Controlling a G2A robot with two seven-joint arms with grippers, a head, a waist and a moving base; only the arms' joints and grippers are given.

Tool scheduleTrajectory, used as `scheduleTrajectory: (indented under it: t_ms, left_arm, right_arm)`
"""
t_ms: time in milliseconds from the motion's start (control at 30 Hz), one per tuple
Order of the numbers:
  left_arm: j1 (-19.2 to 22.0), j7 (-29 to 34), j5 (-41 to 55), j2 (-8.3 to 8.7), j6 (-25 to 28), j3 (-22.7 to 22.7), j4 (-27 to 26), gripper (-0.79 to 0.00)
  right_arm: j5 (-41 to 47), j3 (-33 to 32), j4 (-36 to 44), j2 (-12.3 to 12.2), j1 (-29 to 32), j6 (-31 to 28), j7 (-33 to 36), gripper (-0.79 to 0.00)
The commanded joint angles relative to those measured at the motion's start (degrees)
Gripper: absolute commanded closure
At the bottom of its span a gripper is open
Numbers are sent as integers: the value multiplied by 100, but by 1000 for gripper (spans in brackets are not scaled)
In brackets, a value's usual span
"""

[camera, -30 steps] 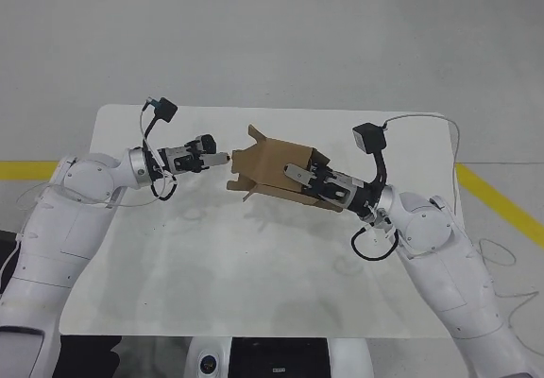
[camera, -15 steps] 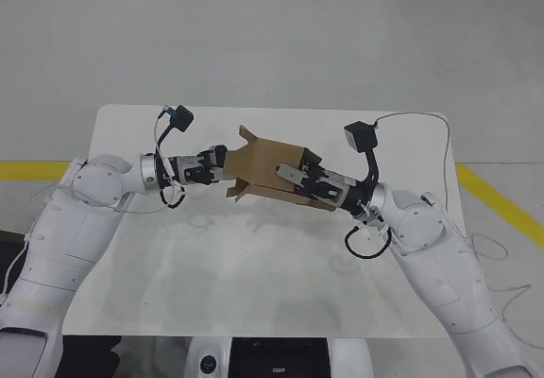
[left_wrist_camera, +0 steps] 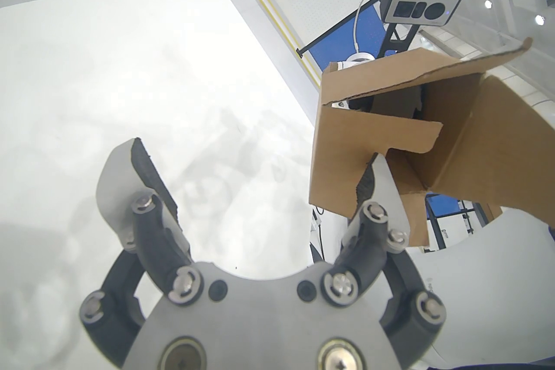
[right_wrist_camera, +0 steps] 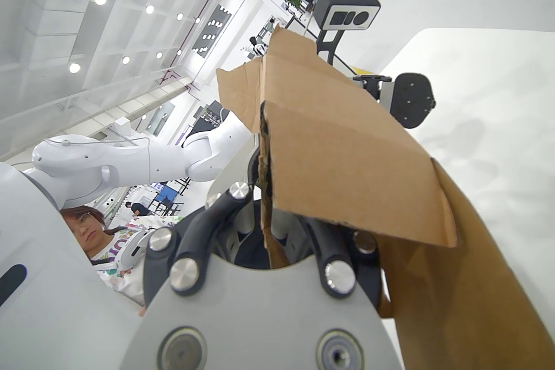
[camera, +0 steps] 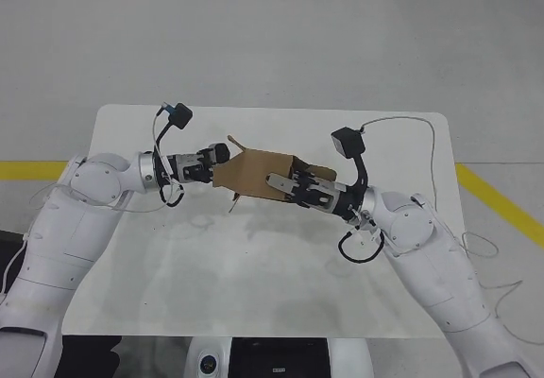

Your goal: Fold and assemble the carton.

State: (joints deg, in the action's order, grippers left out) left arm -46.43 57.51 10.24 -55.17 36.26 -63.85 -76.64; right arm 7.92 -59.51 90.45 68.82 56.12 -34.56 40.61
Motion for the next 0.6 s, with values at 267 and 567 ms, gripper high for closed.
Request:
scheduleTrajectory:
  t_ms: [267, 567]
  left_arm:
    - [30, -23, 24, 2, -51, -28, 61, -785]
    - [71, -30, 80, -2, -74, -44, 133, -785]
  right_arm:
    - [101, 216, -185, 69, -200, -120, 60, 0]
    - [156, 287, -263, 97, -266, -166, 127, 0]
